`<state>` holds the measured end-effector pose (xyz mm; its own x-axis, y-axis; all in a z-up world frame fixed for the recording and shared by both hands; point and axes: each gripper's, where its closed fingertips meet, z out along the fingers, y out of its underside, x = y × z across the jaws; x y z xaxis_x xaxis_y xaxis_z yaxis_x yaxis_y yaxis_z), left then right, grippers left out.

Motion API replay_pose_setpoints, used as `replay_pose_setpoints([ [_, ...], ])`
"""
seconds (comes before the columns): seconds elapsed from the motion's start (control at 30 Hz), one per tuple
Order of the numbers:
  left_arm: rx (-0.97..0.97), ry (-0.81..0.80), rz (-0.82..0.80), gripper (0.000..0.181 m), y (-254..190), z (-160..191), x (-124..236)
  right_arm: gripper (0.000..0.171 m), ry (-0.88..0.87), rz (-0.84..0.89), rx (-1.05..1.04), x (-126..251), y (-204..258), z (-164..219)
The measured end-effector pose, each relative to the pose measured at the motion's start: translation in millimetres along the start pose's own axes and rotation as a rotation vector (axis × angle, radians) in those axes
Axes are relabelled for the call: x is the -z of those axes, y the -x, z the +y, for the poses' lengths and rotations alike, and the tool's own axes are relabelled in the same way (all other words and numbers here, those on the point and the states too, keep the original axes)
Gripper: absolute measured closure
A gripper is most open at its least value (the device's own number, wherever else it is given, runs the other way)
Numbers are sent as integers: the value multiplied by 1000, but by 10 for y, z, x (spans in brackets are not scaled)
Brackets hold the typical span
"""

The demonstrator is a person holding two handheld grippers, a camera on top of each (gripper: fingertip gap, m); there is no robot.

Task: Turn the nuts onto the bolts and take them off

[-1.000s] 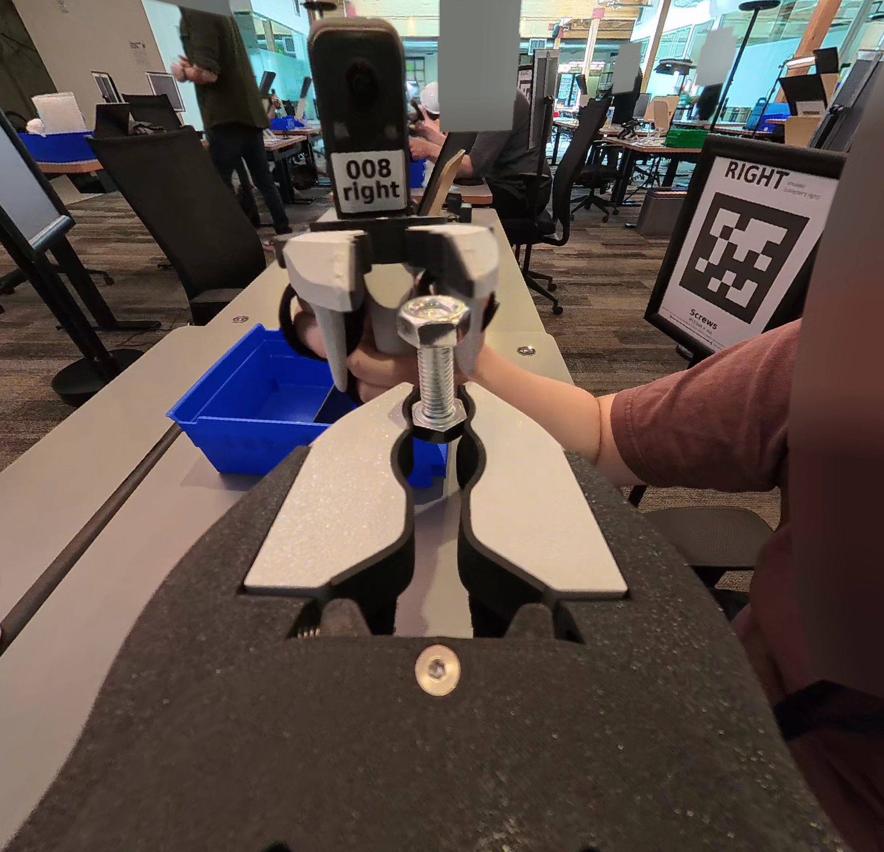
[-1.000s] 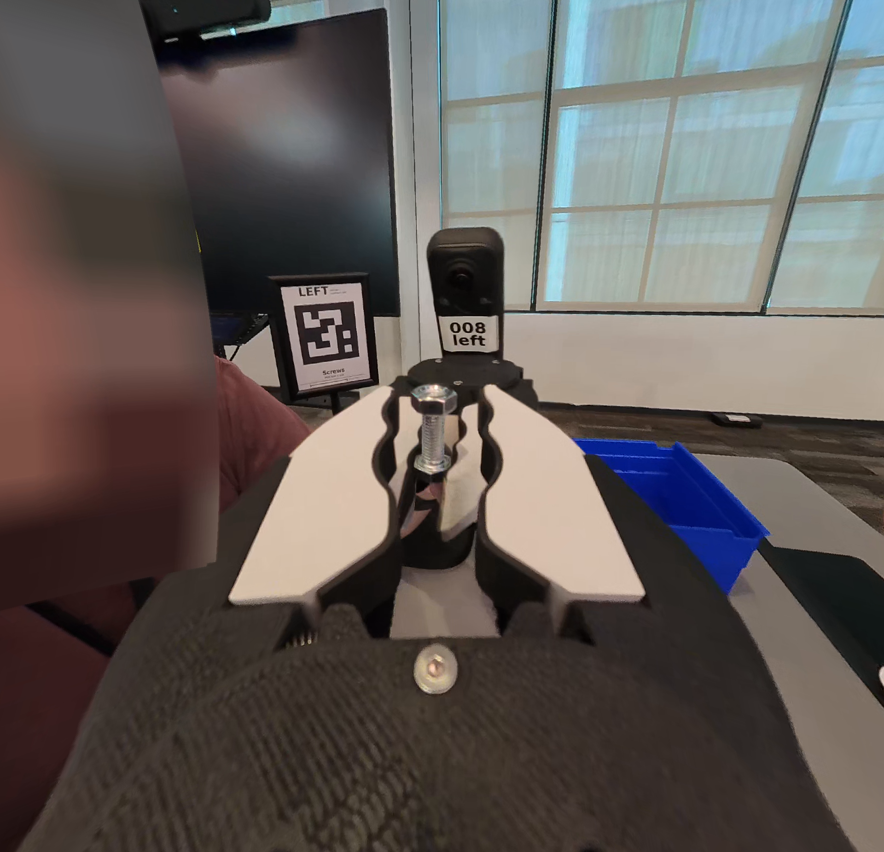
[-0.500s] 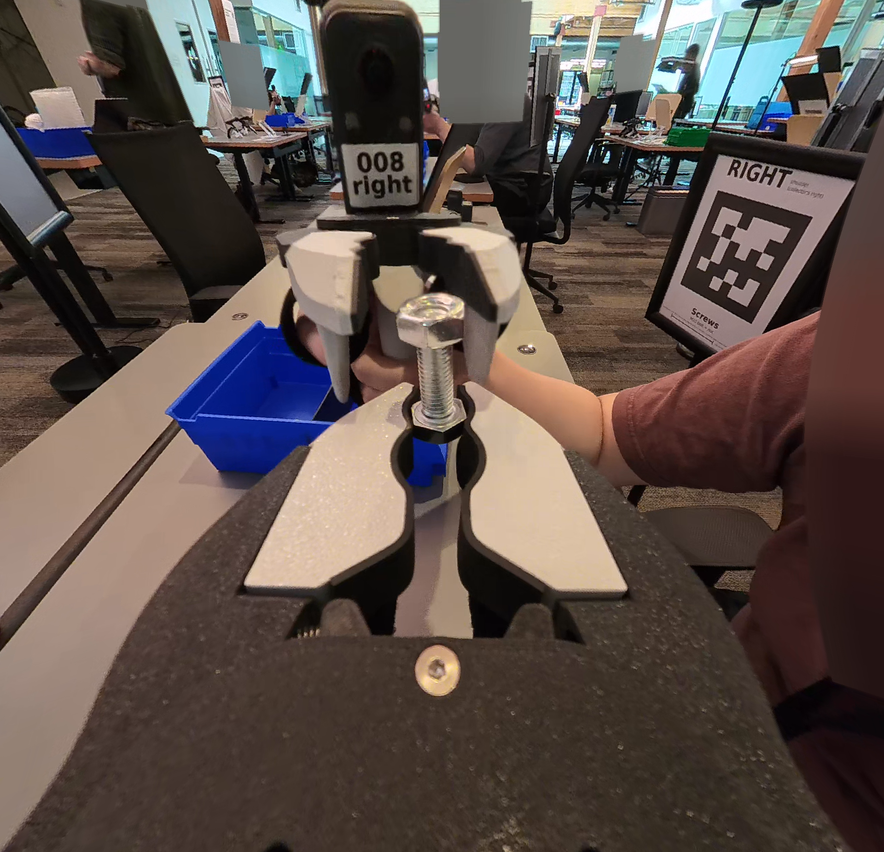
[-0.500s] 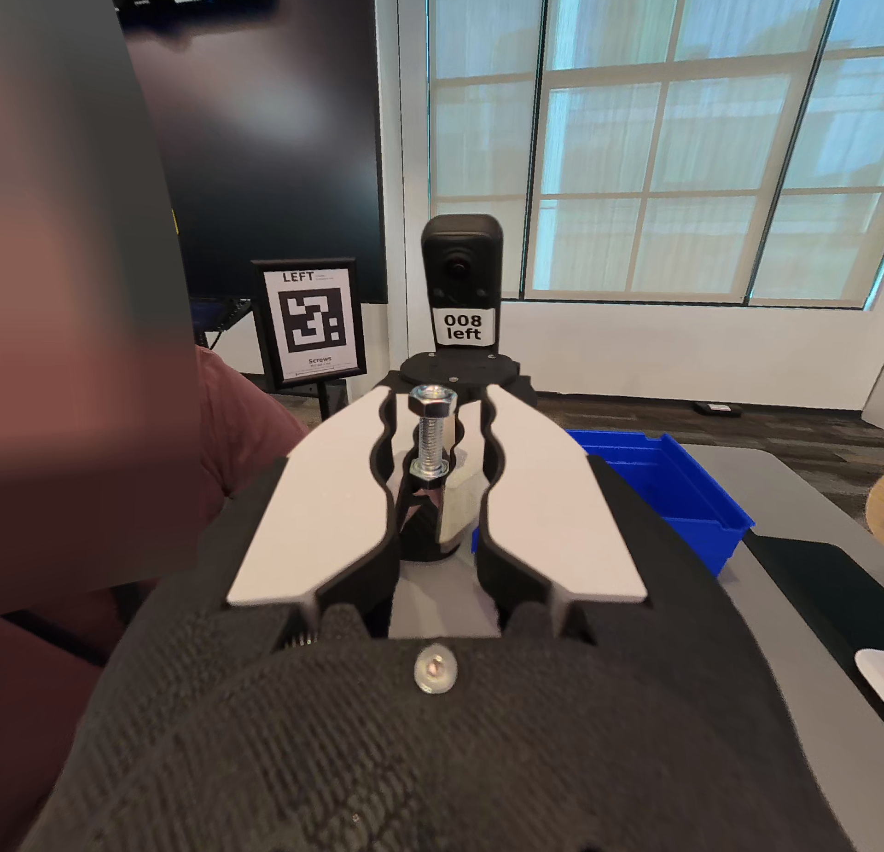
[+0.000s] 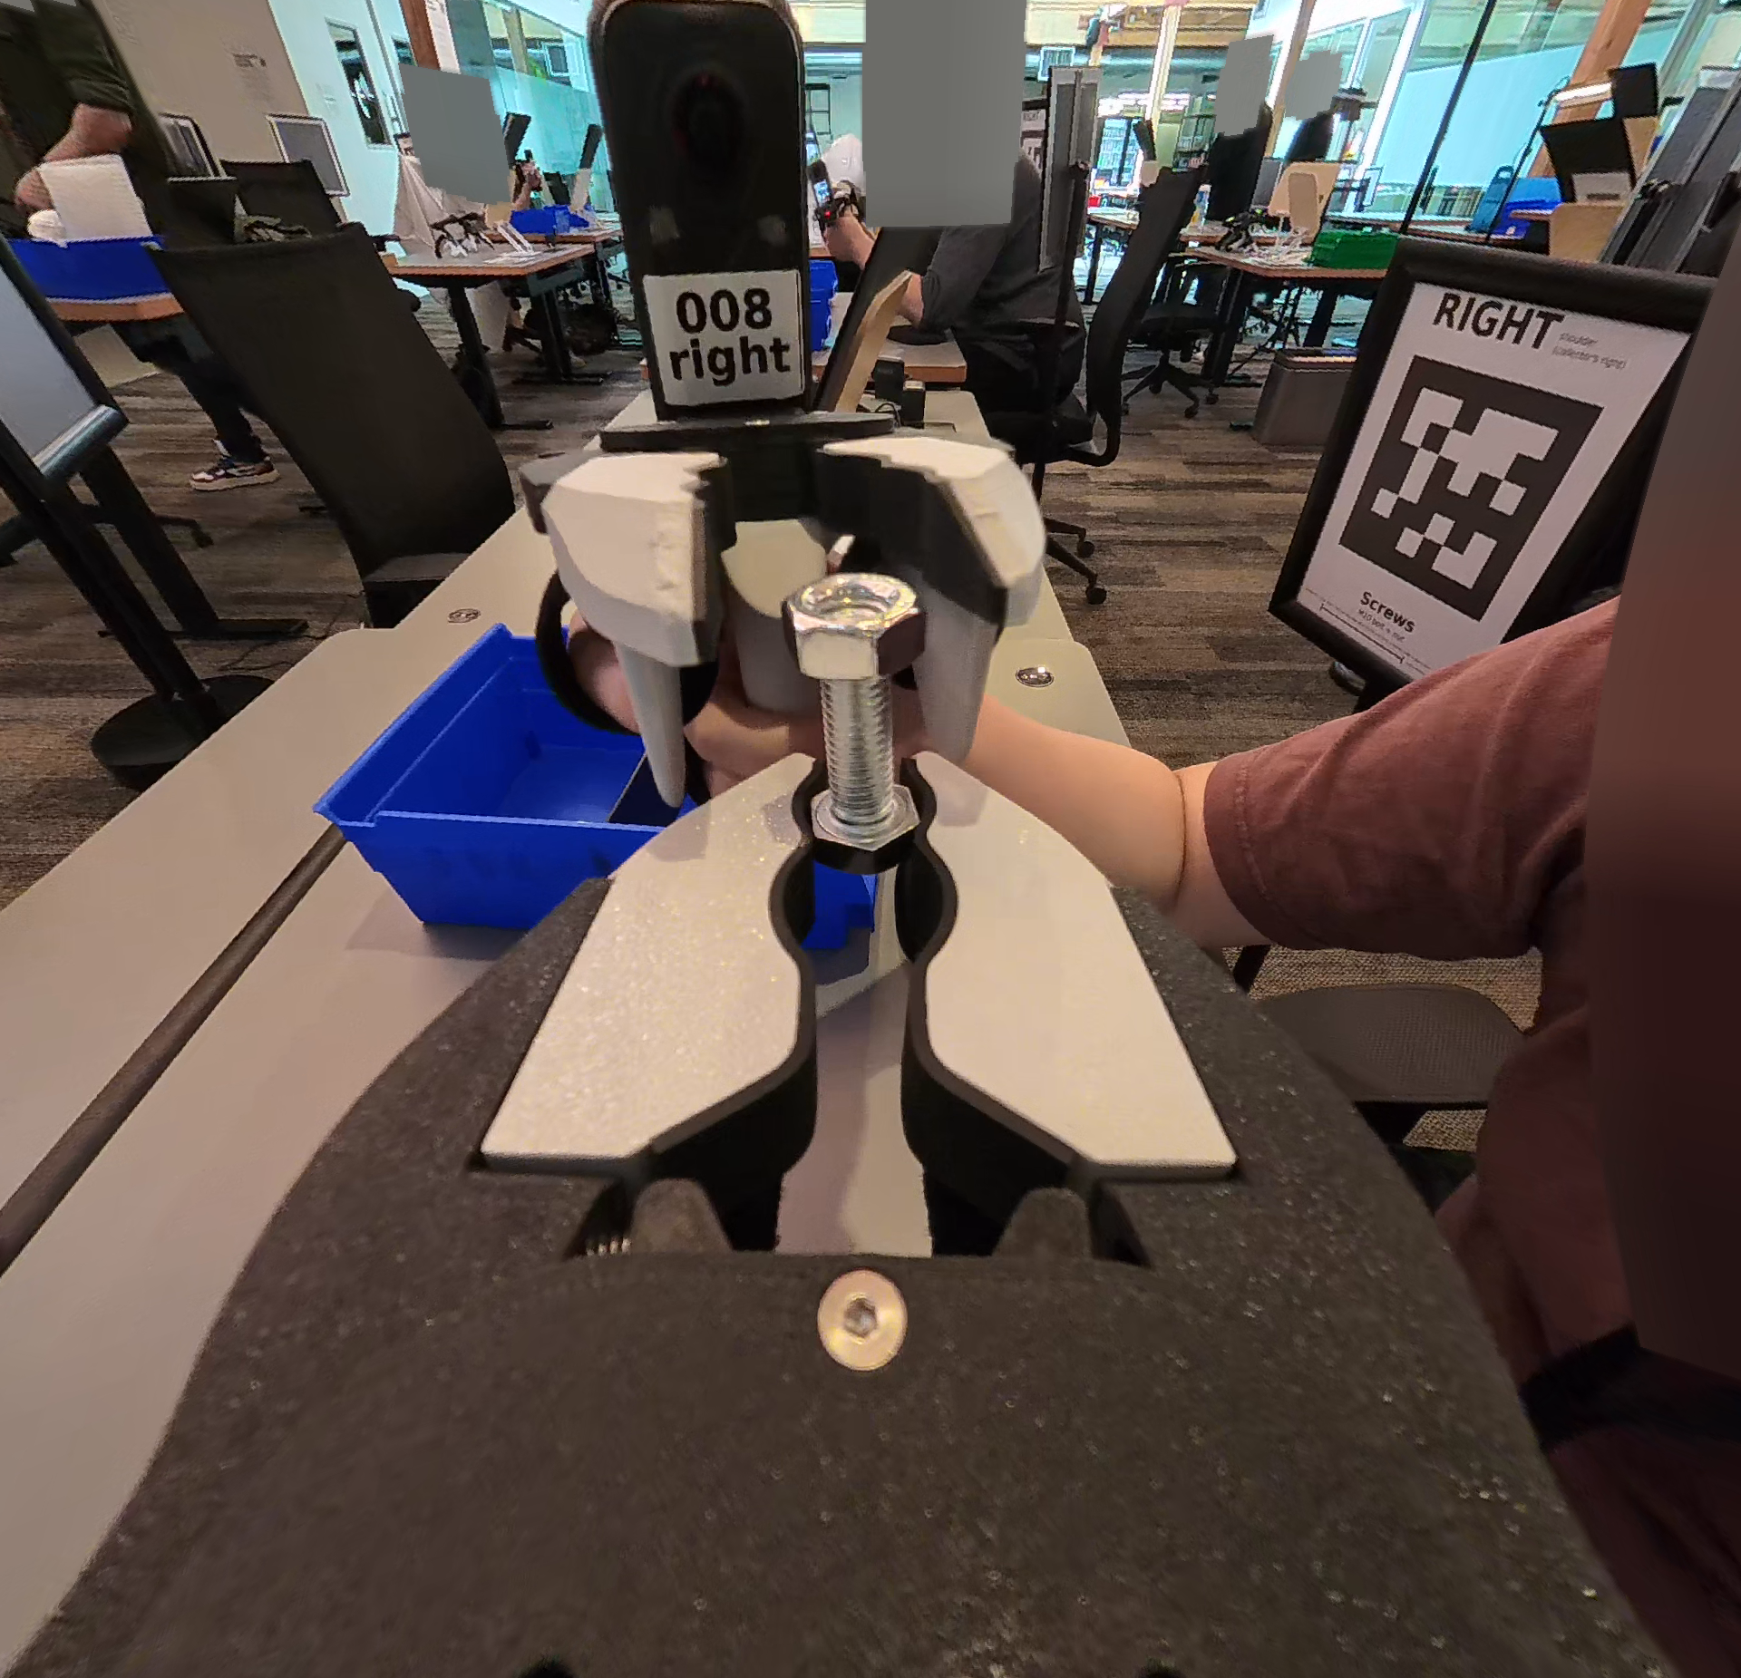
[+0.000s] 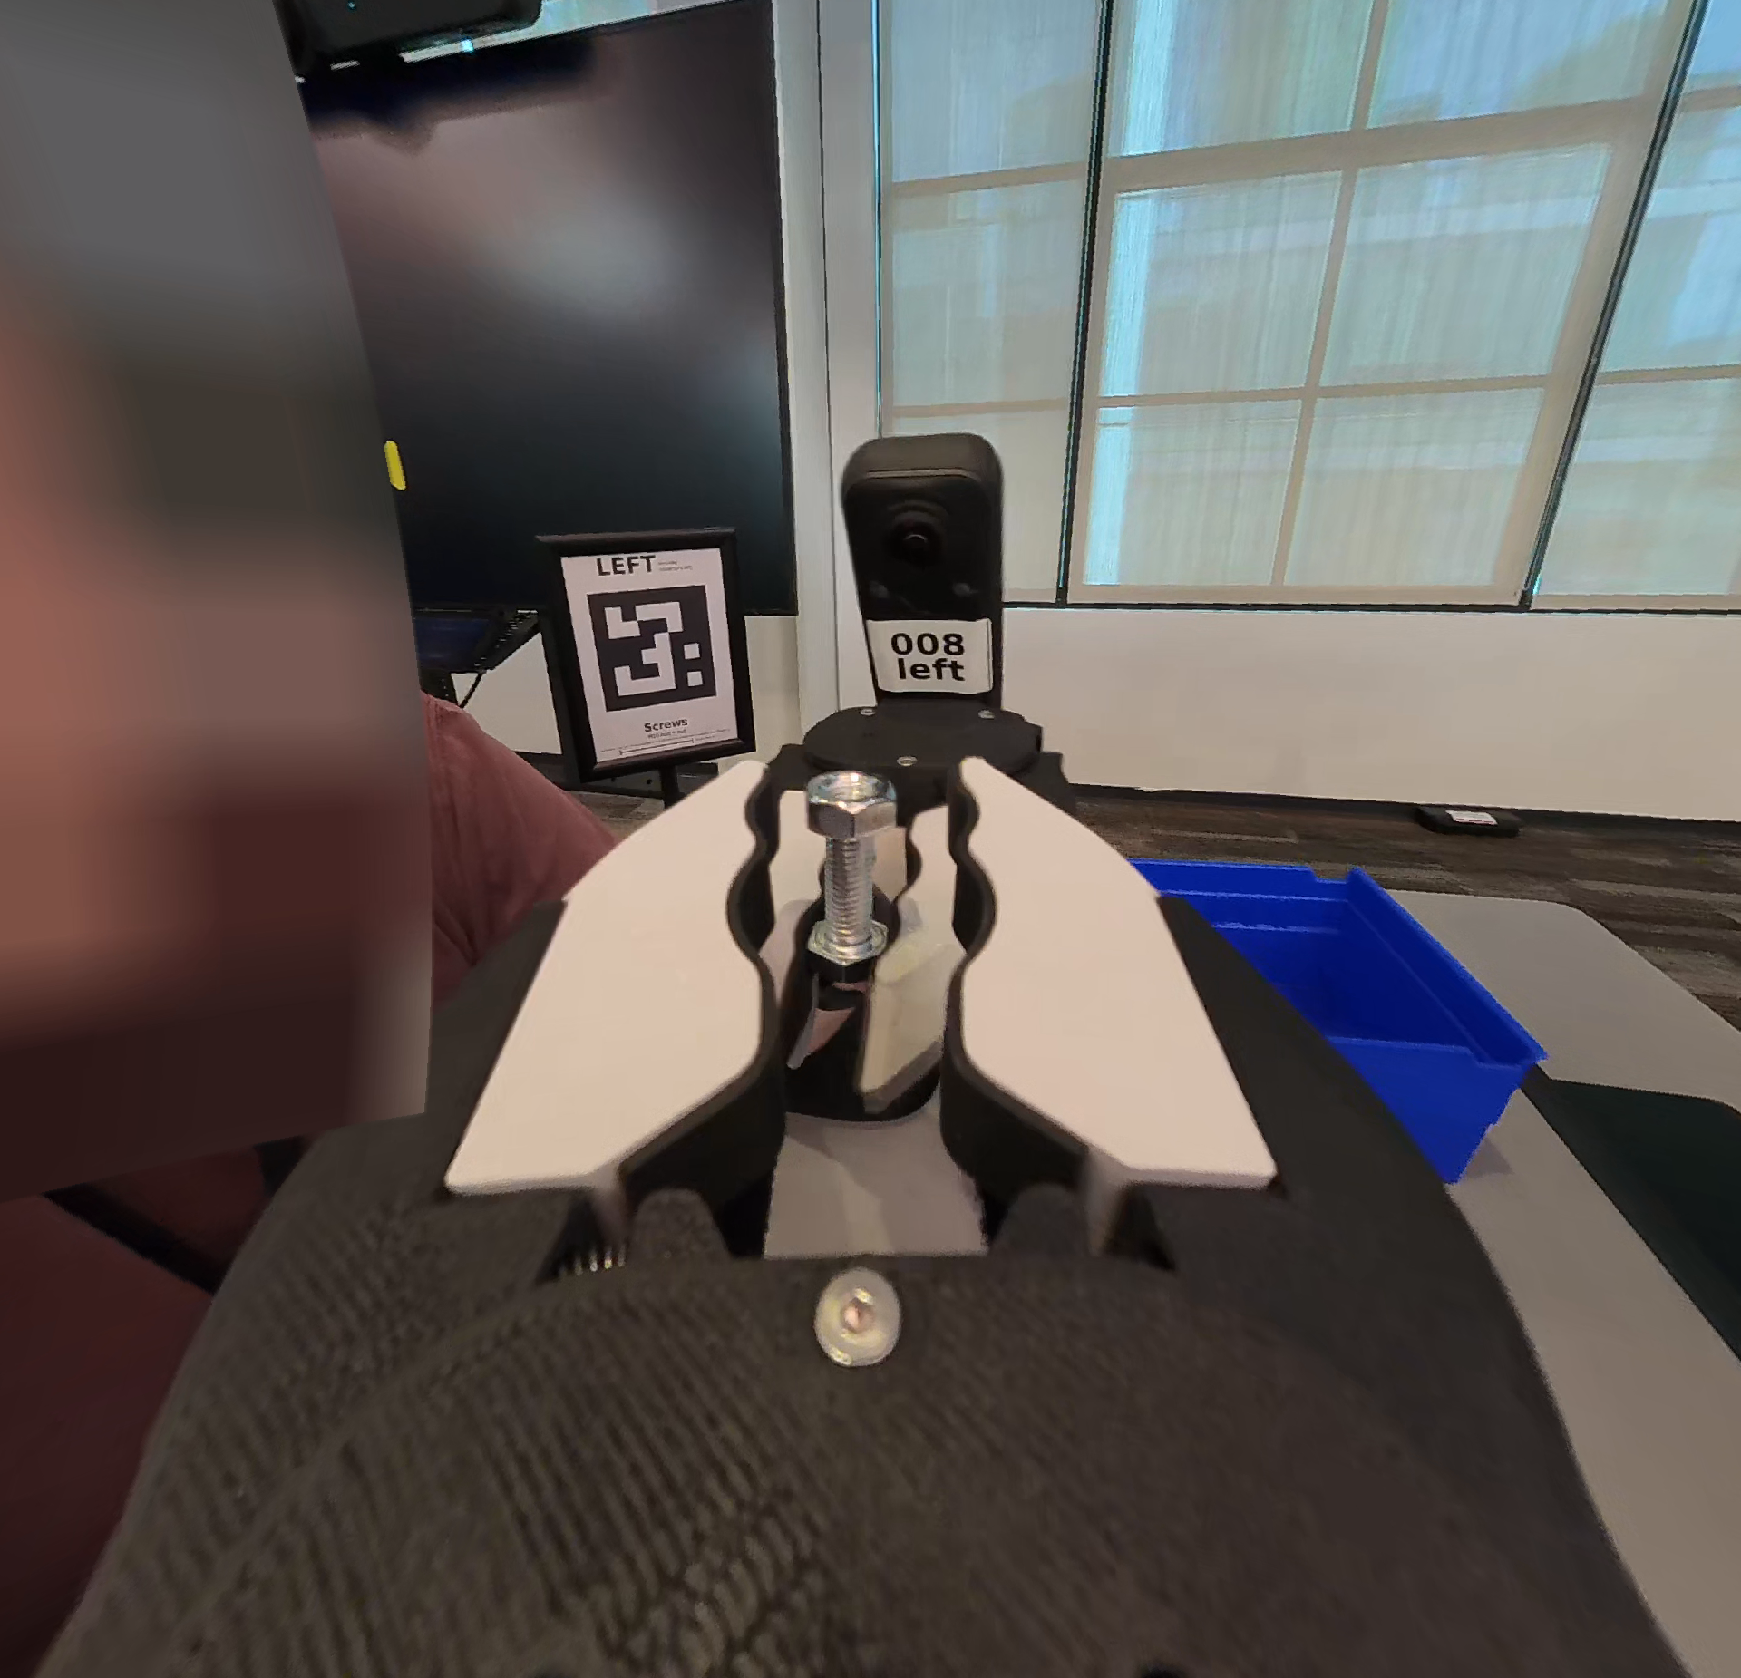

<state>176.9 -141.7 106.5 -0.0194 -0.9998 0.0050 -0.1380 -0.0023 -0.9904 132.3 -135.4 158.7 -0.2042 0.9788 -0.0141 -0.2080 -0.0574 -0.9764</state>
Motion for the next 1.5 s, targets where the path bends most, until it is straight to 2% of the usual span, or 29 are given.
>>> replay_pose_setpoints([
  [0.2,0,-11,-5,167,4,-29,30,140,-22,15,-27,124,-97,-28],
  [0.43,0,-5,-3,167,4,-12,11,139,5,2,-5,17,-33,21],
  [0.63,0,-12,-5,167,-1,-35,34,141,-27,-6,-21,137,-80,-26],
  [0.87,-1,2,1,167,-8,1,-3,138,-1,-15,1,-2,3,14],
  [1.1,0,-10,-3,167,-6,-35,32,141,-34,-10,-21,142,-69,-43],
  [1.3,-10,7,-4,167,-15,-4,2,136,16,-9,23,-14,3,46],
  [1.5,-15,3,-9,167,-15,-22,23,139,-23,-9,-20,127,-78,-10],
])
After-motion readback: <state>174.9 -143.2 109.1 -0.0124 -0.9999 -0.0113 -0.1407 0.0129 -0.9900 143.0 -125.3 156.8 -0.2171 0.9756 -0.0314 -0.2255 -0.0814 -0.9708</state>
